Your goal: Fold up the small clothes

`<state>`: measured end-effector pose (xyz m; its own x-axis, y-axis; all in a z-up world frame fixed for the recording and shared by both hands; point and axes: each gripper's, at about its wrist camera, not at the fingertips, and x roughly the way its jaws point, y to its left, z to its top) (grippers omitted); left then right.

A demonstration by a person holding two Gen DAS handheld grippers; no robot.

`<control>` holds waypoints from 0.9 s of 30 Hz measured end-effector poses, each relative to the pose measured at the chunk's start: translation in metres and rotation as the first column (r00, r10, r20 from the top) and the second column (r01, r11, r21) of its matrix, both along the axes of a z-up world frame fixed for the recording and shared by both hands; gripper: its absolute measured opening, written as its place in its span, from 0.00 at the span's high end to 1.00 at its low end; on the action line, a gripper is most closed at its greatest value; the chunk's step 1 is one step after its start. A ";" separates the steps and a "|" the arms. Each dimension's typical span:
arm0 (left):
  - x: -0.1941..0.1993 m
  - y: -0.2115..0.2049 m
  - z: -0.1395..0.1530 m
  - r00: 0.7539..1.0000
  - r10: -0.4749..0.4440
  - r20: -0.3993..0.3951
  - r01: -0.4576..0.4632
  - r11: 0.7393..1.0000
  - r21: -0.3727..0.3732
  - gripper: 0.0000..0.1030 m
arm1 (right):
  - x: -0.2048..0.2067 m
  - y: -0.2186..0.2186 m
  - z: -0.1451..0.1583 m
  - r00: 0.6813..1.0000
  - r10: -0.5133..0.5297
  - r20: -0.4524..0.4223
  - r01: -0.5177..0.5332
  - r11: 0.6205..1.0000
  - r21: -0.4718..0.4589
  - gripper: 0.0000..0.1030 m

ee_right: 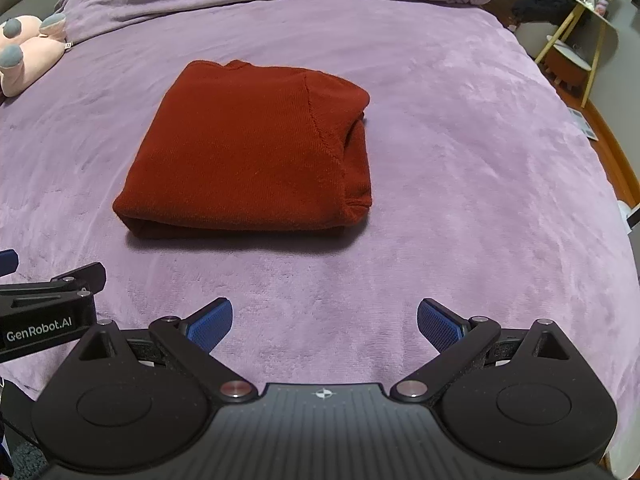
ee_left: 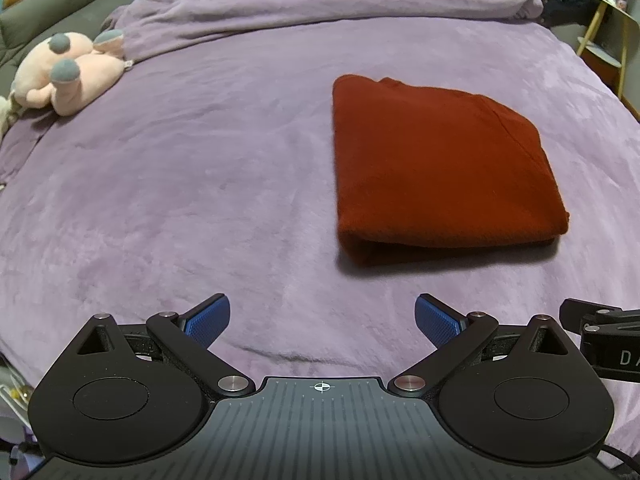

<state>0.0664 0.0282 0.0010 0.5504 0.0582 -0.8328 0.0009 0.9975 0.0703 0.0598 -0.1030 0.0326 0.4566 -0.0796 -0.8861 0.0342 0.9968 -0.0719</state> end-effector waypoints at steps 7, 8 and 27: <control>0.001 0.000 0.000 1.000 -0.003 -0.006 0.003 1.000 -0.003 0.01 | 0.000 0.000 0.000 1.000 -0.002 0.002 0.001 1.000 0.004 0.04; 0.001 -0.001 0.000 1.000 -0.005 -0.007 0.005 1.000 -0.002 0.01 | 0.000 0.000 0.000 1.000 -0.004 0.002 0.004 1.000 0.004 0.04; 0.002 -0.002 -0.003 1.000 -0.013 -0.019 0.013 1.000 -0.010 0.01 | 0.000 -0.003 0.001 1.000 -0.010 0.004 0.010 1.000 0.003 0.04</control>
